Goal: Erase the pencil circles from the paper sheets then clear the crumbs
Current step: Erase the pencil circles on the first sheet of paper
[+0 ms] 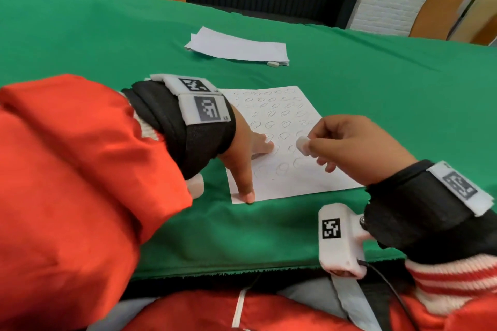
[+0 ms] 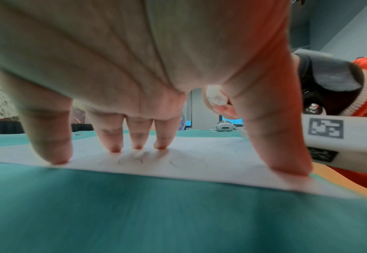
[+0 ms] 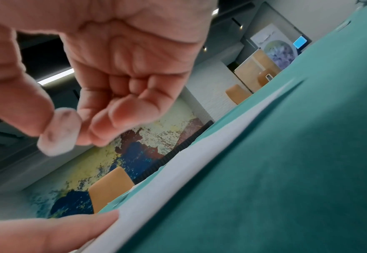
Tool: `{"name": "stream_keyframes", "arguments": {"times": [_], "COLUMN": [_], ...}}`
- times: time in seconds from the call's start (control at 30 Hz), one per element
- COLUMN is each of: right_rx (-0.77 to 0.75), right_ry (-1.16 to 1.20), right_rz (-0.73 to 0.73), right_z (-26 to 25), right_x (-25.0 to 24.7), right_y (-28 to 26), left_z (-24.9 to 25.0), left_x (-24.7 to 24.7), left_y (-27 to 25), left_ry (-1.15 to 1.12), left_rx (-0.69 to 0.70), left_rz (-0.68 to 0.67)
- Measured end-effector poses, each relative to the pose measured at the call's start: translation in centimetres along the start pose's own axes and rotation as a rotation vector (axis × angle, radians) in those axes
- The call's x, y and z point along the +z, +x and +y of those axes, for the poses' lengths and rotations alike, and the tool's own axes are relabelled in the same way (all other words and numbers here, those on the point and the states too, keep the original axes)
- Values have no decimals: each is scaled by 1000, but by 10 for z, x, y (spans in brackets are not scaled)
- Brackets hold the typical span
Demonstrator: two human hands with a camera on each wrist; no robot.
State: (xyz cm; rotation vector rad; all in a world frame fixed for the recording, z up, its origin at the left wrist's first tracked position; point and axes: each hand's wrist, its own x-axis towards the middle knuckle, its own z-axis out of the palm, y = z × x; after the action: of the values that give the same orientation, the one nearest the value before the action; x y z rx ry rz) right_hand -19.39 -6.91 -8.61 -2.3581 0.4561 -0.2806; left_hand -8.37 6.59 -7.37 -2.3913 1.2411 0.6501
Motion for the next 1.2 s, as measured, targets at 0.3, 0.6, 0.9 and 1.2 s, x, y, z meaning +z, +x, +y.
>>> {"name": "stream_keyframes", "arguments": {"times": [0.3, 0.6, 0.9, 1.2], "right_rx": [14, -6, -18, 14], "right_ry": [-46, 32, -278, -283], "right_rz": [7, -91, -108, -160], "right_z": [30, 46, 36, 25], "right_x": [-17, -12, -2, 1], "right_y": [-2, 2, 0, -3], "left_z": [27, 26, 25, 27], "left_x": [-26, -27, -23, -22], "left_y": [30, 35, 41, 40], "left_ry": [64, 38, 74, 46], "left_rx": [67, 65, 71, 71], "left_rz": [14, 53, -44, -25]}}
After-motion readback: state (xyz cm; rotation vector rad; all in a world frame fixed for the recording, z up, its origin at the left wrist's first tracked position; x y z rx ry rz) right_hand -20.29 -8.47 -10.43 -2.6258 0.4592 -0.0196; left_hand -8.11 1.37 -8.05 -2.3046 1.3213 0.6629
